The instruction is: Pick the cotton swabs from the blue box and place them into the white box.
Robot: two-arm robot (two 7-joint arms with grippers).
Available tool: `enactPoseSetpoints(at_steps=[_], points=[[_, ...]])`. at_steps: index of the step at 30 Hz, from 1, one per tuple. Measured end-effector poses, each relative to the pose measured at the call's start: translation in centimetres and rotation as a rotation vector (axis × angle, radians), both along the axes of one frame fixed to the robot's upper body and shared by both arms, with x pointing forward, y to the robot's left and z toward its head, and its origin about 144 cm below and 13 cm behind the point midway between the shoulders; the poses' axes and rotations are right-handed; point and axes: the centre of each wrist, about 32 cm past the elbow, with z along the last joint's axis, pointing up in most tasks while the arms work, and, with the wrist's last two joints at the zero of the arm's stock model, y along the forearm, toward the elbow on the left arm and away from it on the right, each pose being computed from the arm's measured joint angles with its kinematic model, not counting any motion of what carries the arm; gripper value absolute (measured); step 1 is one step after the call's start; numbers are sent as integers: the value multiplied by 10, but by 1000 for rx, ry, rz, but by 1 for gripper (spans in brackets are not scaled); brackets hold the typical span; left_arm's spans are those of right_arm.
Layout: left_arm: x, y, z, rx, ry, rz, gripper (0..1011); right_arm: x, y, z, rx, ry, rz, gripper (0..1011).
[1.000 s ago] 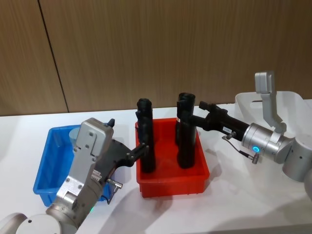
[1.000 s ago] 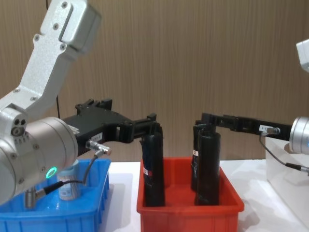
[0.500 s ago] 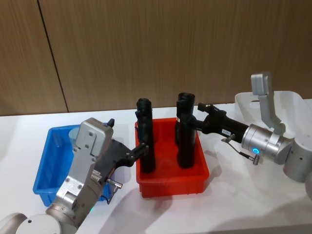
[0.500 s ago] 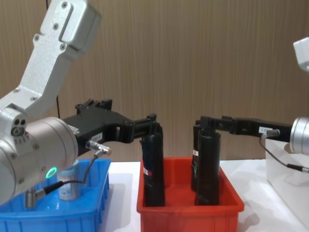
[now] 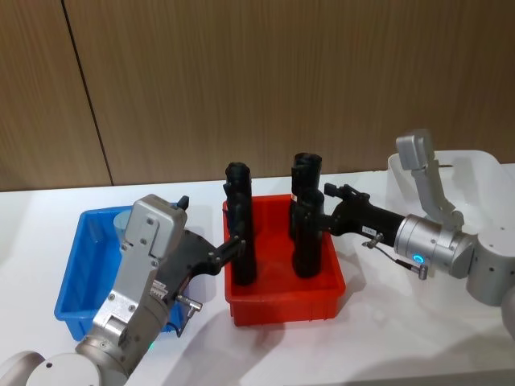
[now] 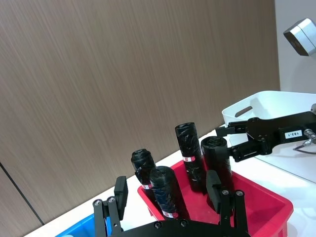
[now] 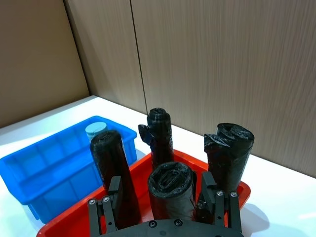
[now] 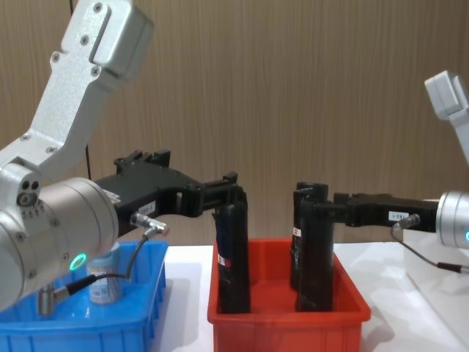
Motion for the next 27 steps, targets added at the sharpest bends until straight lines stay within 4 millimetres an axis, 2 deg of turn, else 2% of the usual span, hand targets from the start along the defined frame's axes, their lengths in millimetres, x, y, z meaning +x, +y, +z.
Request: enactPoseSetpoints(at_steps=[27], points=[[0,0,0,0,0,0,1004,4,-2,-6,-28,-4,-27,1002]])
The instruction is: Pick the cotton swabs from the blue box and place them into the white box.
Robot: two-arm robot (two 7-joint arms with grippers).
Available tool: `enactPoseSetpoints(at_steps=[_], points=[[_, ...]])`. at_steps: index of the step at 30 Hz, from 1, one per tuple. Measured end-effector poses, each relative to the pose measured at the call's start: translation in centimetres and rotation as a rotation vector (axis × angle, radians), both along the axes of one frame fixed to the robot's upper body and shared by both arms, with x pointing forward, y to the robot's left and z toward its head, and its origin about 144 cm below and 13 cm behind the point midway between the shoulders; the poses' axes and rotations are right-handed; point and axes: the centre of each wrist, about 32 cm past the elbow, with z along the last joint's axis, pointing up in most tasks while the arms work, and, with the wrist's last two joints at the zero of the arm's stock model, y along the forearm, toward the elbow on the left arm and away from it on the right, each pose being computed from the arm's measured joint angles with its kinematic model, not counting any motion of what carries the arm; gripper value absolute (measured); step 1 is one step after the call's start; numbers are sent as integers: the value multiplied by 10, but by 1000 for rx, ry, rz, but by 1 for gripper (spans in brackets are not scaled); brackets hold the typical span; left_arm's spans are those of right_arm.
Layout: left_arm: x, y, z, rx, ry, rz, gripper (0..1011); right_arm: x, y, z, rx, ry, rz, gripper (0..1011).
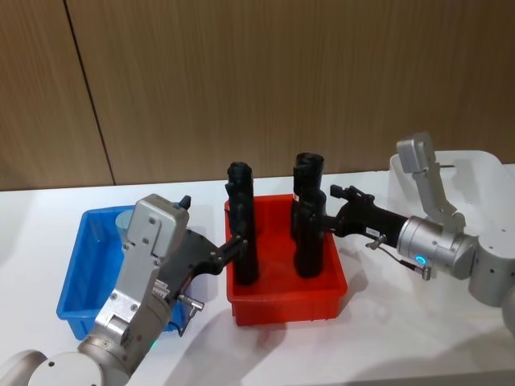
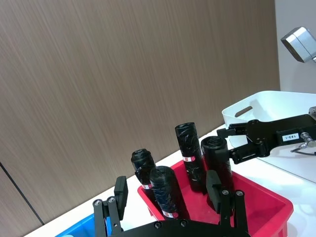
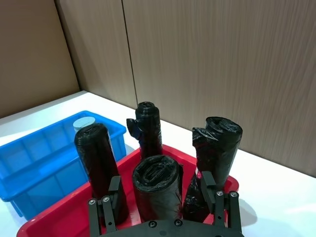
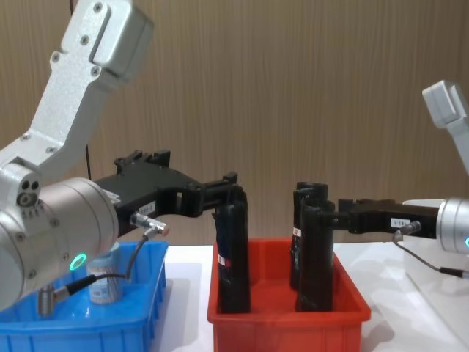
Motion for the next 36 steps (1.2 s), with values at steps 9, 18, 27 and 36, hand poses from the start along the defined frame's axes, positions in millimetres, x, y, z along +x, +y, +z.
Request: enactPoseSetpoints(at_steps=[9,18,27,36], points=[[0,0,0,0,0,0,1004,5,3,-2,-2,5,1,1002],[0,0,0,0,0,0,1004,11,6,-4,-11,13,8,891],[0,0,0,0,0,0,1004,14,8,-5,-13,15,10,633],[0,0,0,0,0,0,1004,15,9,-6,-13,14,11,462]])
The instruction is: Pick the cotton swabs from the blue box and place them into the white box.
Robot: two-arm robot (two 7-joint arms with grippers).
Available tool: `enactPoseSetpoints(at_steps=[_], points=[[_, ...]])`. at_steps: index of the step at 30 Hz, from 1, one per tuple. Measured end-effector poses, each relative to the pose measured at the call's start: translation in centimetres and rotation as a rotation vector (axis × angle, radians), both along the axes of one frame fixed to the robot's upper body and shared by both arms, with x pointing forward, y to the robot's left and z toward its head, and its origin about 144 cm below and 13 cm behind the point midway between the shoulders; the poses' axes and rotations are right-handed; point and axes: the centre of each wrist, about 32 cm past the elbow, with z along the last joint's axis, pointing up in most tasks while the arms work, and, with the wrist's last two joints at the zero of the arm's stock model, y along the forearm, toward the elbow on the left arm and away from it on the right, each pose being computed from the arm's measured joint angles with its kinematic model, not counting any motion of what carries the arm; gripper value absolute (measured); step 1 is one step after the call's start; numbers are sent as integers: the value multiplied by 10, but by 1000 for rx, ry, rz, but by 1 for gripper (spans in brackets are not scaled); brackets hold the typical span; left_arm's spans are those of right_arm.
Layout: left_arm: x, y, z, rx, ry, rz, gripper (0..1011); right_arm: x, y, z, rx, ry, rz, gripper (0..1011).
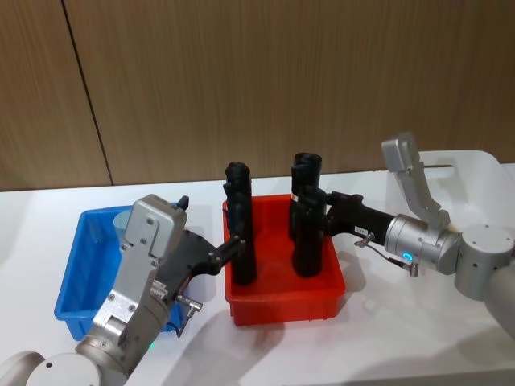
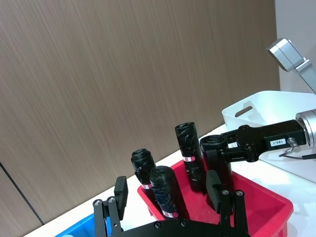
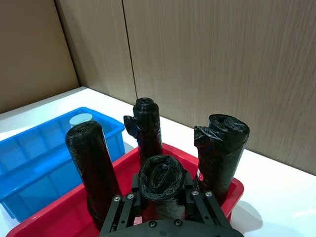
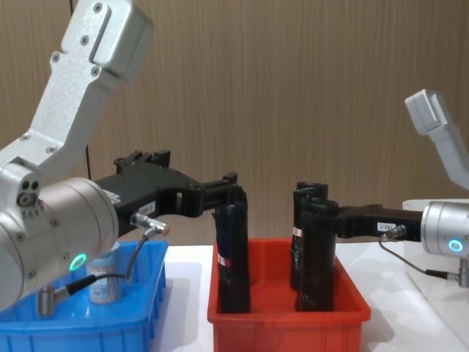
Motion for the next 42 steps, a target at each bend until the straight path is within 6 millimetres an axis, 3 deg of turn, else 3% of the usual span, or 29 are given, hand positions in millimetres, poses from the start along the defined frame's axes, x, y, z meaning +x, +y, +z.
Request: enactPoseSetpoints(at_steps=[11,19,32,42], points=[[0,0,0,0,0,0,1004,0,0,3,7,-31,7,401],[0,0,0,0,0,0,1004,-6,-1,17,27,-81,6,371],[0,0,0,0,0,0,1004,-30,-9,67,67,-190,-32,363],[0,0,0,0,0,0,1004,-56,-28,106,65,-251,-122,363]])
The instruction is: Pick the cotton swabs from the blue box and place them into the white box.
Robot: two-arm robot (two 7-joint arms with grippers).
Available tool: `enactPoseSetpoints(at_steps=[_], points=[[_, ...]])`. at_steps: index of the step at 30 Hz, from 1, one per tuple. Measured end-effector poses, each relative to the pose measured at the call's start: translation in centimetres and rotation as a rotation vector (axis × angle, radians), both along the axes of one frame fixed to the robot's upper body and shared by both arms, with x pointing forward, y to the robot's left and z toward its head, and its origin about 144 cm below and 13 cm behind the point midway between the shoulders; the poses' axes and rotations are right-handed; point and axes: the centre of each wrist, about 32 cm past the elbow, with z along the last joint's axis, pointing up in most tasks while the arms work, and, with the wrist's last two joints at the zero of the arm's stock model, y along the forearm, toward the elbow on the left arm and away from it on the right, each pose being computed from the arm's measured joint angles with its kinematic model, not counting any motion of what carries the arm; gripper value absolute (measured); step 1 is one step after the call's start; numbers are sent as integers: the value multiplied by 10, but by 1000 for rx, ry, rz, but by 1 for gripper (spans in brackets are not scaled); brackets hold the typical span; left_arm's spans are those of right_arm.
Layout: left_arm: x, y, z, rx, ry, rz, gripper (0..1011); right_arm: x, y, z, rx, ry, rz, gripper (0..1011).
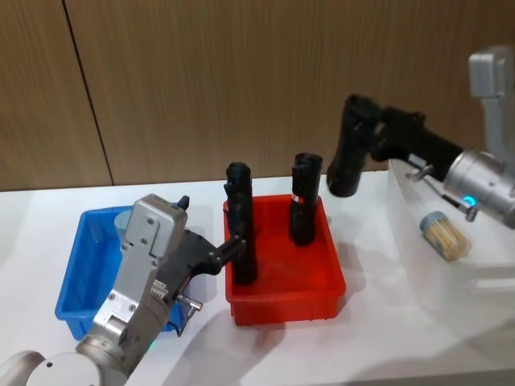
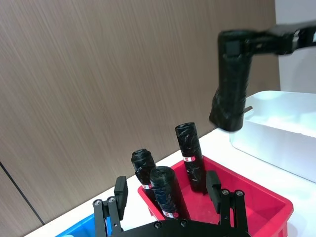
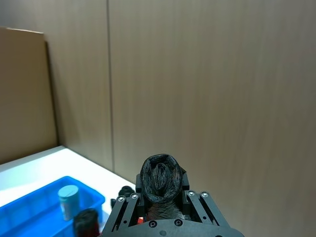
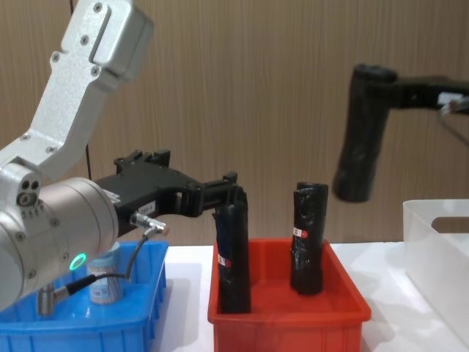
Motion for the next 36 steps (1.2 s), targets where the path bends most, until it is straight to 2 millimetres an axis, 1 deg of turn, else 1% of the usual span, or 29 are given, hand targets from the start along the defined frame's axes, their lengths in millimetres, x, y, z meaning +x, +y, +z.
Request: enactPoseSetpoints(at_steps=[5,10,17,26,28,29,30,31,32,33,36], points=[[0,0,0,0,0,0,1004,-13,-12,15,-7,-11,-65,363],[0,0,0,0,0,0,1004,-24,-24,25,-16,-11,-137,360],[0,0,0,0,0,0,1004,-36,-42,31,-33,6,-238,363],[0,0,0,0,0,0,1004,-46,-62,29,-47,39,-338,363],[0,0,0,0,0,0,1004,-48,-66,29,-48,45,-354,407],[0,0,0,0,0,0,1004,-49,-68,28,-48,48,-362,445],[0,0,0,0,0,0,1004,-49,-69,28,-48,49,-367,458],[0,0,0,0,0,0,1004,-49,-70,28,-49,50,-371,501],[0,0,0,0,0,0,1004,-50,-71,28,-49,51,-374,521],[0,0,0,0,0,0,1004,-51,-73,27,-50,52,-381,578],[0,0,0,0,0,0,1004,-52,-75,26,-51,54,-388,637]])
